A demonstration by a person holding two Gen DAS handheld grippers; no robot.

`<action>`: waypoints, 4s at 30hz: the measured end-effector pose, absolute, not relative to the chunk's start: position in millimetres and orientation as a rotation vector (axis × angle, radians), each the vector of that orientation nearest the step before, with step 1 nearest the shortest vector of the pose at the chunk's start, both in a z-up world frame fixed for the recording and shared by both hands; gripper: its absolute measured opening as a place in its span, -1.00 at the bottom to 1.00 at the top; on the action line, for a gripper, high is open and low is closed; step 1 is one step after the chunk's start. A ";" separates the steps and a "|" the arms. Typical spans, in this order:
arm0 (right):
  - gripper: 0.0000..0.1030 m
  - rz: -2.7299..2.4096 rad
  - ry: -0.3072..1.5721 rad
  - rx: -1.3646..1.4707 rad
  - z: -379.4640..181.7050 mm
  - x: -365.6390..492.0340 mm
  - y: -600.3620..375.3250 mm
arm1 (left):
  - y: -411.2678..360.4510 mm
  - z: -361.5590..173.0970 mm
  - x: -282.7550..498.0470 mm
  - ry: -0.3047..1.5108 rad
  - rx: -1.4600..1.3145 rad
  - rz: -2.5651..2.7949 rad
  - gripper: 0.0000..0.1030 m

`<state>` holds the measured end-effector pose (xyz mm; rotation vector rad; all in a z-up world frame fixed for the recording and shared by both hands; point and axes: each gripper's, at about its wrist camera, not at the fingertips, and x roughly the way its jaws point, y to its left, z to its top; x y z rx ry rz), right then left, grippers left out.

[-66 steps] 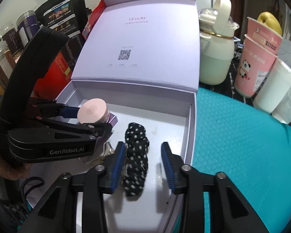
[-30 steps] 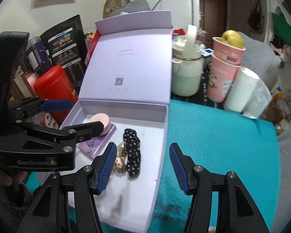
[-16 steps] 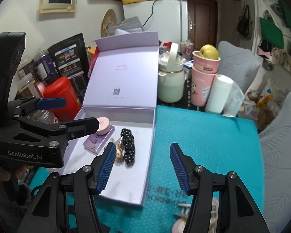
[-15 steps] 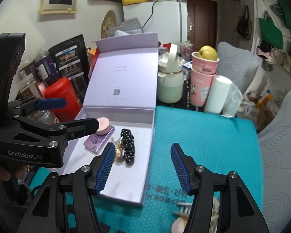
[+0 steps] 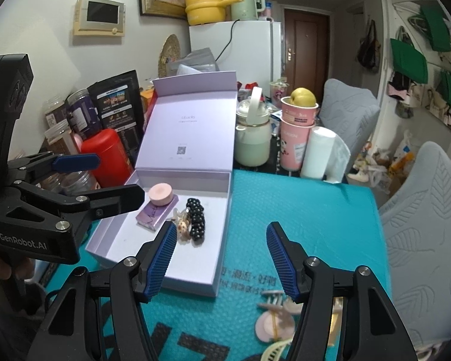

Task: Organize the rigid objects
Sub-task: 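Withdraw both tools from the box back toward the remaining accessories, then grasp the cream claw clip with the right gripper, then grasp the white round compact with yellow band with the left gripper while right holds the clip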

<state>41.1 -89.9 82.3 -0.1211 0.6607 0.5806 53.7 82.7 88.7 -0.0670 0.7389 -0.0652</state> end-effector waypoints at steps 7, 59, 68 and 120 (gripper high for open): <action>0.21 0.555 0.656 -0.126 77.0 16.3 -103.3 | 69.5 81.7 32.7 0.722 -0.050 -0.079 0.99; -0.06 0.487 0.873 0.047 -47.9 -20.8 -184.1 | -1.1 -13.4 8.0 0.835 -0.081 -0.222 0.99; -0.40 0.445 0.951 -0.008 -65.8 4.7 -180.0 | -19.8 -18.7 30.0 0.844 -0.020 -0.283 0.99; -0.60 0.375 0.939 0.128 -69.3 -3.4 -259.4 | -93.7 -72.2 58.4 1.013 -0.004 -0.238 0.07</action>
